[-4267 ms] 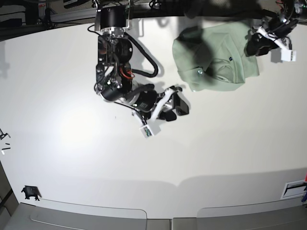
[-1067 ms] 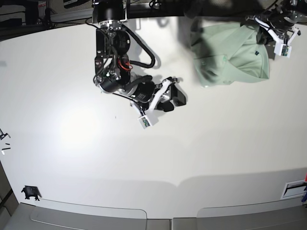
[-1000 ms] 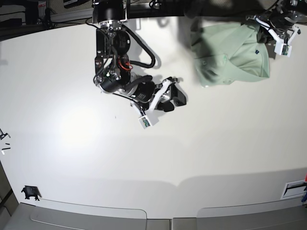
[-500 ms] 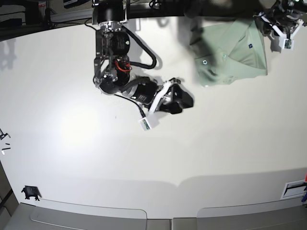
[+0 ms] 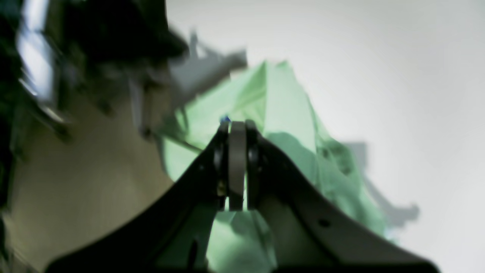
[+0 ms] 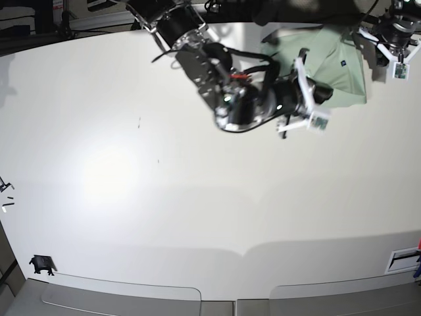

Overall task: Fold the T-shirt properly
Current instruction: 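Grasp the folded shirt with the right gripper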

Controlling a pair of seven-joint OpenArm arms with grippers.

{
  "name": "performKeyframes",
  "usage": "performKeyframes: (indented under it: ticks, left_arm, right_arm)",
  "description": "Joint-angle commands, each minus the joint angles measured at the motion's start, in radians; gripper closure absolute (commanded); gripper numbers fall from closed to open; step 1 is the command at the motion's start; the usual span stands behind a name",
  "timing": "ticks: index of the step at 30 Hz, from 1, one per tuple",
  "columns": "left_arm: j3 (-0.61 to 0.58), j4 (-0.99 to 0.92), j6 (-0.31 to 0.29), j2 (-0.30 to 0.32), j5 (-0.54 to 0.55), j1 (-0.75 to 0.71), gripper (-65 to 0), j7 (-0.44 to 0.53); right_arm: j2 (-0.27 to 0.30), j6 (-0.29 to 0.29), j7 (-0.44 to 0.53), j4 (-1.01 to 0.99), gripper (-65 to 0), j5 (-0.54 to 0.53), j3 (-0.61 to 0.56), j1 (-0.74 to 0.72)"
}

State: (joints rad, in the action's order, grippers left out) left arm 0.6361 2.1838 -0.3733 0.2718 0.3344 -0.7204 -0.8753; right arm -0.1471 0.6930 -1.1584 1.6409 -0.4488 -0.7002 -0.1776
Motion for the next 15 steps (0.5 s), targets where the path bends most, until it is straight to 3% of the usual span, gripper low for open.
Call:
performKeyframes:
  ticks: [1,8,11,15]
  left_arm:
    - [0.006,0.019,0.001,0.009,0.006,-0.006,0.0,0.016]
    - [0.006,0.019,0.007,0.008,0.007,-0.006,0.0,0.016]
    - [0.006,0.019,0.007,0.009,0.007,-0.006,0.0,0.017]
    - [0.006,0.019,0.007,0.009,0.007,-0.006,0.0,0.018]
  right_arm:
    - [-0.010,0.005,0.039,-0.005,0.0,0.009,-0.026,-0.022]
    - [-0.010,0.005,0.159,-0.240,0.0,0.210,-0.094,-0.025]
    - [-0.010,0.005,0.203,-0.353,0.0,0.275,-0.061,-0.025]
    - [-0.010,0.005,0.174,-0.422,0.0,0.274,0.051,-0.024]
